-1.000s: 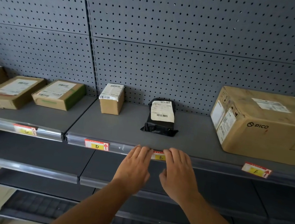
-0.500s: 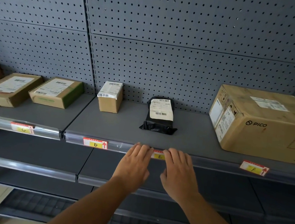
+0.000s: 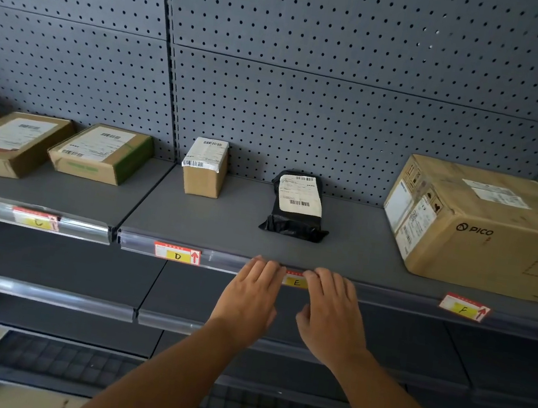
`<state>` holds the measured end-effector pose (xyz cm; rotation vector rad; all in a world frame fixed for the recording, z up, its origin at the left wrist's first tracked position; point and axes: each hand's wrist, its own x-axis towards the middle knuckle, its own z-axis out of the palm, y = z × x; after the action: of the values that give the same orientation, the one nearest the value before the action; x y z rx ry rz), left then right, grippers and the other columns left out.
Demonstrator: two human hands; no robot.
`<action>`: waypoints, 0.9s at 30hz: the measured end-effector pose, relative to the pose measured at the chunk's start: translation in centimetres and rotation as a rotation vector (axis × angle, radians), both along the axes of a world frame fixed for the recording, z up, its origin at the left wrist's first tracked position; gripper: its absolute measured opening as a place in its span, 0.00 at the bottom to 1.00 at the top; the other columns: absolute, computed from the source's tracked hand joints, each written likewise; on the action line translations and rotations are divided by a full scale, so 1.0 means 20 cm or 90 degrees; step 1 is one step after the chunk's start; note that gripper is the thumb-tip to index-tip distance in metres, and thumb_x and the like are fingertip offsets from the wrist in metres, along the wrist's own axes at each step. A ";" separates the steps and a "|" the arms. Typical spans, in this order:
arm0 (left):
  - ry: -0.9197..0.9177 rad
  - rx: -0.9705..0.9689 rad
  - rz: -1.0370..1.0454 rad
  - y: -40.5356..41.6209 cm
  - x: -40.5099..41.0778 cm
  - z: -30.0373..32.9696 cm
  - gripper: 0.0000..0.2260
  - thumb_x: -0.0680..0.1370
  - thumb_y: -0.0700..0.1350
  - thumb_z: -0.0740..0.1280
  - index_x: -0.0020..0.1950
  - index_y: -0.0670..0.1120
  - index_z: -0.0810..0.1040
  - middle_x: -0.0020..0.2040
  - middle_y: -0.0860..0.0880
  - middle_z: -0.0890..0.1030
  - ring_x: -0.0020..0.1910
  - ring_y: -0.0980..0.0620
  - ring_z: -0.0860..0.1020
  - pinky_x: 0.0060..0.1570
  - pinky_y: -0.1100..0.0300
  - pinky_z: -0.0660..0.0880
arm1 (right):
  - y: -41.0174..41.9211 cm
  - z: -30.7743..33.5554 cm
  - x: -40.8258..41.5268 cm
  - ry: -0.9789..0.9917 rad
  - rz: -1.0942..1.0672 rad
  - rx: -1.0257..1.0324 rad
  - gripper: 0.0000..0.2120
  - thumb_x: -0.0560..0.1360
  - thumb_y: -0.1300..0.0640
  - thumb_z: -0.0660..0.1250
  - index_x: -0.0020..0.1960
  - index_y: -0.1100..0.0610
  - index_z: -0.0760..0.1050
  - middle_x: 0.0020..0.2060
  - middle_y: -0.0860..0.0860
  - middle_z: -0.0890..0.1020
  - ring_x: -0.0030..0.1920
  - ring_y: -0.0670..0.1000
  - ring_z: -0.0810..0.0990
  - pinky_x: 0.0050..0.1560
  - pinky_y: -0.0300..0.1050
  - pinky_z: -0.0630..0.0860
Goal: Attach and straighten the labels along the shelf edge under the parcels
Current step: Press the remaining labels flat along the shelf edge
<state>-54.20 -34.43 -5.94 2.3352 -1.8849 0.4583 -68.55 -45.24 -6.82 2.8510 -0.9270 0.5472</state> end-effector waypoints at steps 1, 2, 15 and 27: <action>-0.008 0.003 0.003 0.00 0.00 0.00 0.30 0.79 0.48 0.62 0.78 0.41 0.54 0.72 0.43 0.64 0.74 0.43 0.60 0.75 0.50 0.42 | 0.00 0.00 0.01 -0.001 0.000 0.000 0.26 0.68 0.55 0.73 0.64 0.56 0.72 0.59 0.52 0.76 0.59 0.55 0.75 0.65 0.55 0.73; -0.010 0.005 0.006 0.00 -0.01 0.00 0.30 0.79 0.48 0.61 0.78 0.41 0.54 0.72 0.43 0.64 0.74 0.42 0.60 0.74 0.50 0.41 | 0.00 0.01 0.01 0.000 -0.002 -0.001 0.26 0.68 0.55 0.72 0.64 0.55 0.72 0.58 0.52 0.76 0.59 0.55 0.75 0.65 0.54 0.72; 0.034 -0.005 0.094 -0.04 -0.11 -0.04 0.31 0.74 0.47 0.66 0.75 0.40 0.63 0.69 0.42 0.69 0.69 0.42 0.67 0.74 0.46 0.61 | -0.03 -0.01 -0.14 0.050 0.069 0.029 0.36 0.71 0.53 0.69 0.76 0.55 0.61 0.71 0.52 0.68 0.70 0.56 0.68 0.74 0.56 0.64; -0.012 -0.048 -0.078 -0.79 -1.07 0.01 0.30 0.75 0.49 0.62 0.76 0.41 0.63 0.68 0.44 0.71 0.67 0.44 0.68 0.75 0.48 0.60 | -0.70 -0.11 -1.16 0.018 0.033 -0.025 0.35 0.68 0.55 0.72 0.74 0.58 0.67 0.69 0.55 0.73 0.70 0.57 0.71 0.72 0.57 0.68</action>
<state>-75.53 -50.30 -5.79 2.1612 -1.9699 0.5292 -91.73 -59.31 -9.02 2.8469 -0.8294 0.5232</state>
